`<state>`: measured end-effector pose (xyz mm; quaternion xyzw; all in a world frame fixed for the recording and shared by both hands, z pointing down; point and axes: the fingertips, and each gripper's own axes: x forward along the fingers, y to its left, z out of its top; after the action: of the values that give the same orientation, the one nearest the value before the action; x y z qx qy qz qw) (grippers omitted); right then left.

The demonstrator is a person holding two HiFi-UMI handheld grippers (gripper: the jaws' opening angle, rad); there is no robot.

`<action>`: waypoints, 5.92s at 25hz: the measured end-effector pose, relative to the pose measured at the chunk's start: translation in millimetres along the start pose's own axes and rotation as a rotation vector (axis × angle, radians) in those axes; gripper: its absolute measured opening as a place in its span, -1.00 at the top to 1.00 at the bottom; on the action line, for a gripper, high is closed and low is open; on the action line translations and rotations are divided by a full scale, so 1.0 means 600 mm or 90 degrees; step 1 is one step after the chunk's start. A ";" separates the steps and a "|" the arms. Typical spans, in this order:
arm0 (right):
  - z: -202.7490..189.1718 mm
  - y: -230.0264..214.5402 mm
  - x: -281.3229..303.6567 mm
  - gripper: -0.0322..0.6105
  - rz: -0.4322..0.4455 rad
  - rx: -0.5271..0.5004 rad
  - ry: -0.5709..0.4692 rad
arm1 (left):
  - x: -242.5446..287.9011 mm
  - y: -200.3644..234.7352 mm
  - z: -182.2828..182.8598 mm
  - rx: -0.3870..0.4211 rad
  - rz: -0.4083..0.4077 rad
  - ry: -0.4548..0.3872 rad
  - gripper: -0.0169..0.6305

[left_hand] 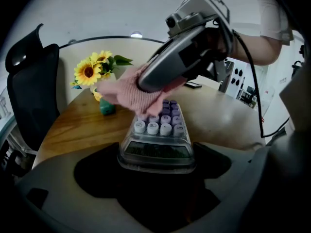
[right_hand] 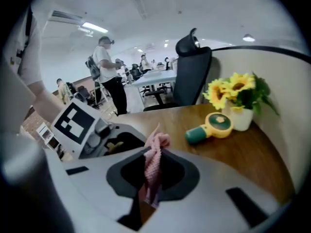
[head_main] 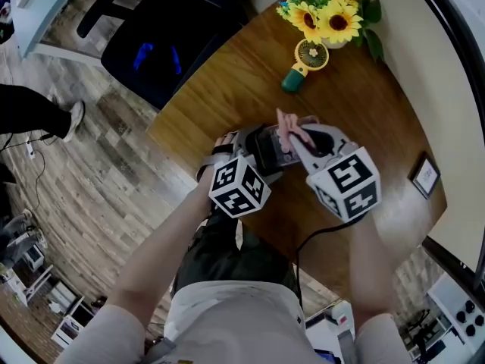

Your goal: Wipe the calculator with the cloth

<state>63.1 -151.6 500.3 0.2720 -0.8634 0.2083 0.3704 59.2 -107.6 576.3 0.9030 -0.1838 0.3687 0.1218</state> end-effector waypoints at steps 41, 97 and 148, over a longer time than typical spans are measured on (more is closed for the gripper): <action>-0.013 0.051 -0.022 0.79 0.007 0.093 -0.095 | -0.002 -0.003 -0.001 0.010 -0.008 -0.006 -0.50; 0.173 -0.030 -0.437 0.78 -0.272 0.163 -0.324 | -0.353 0.073 0.255 -0.033 0.147 -0.195 -0.36; 0.169 0.159 -0.597 0.79 -0.354 0.130 -0.404 | -0.536 -0.049 0.387 0.023 0.199 -0.357 0.94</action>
<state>157.4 -22.6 150.8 0.5797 -0.8036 0.0911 0.0998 3.3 -85.5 183.2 0.9322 -0.3402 0.1233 -0.0080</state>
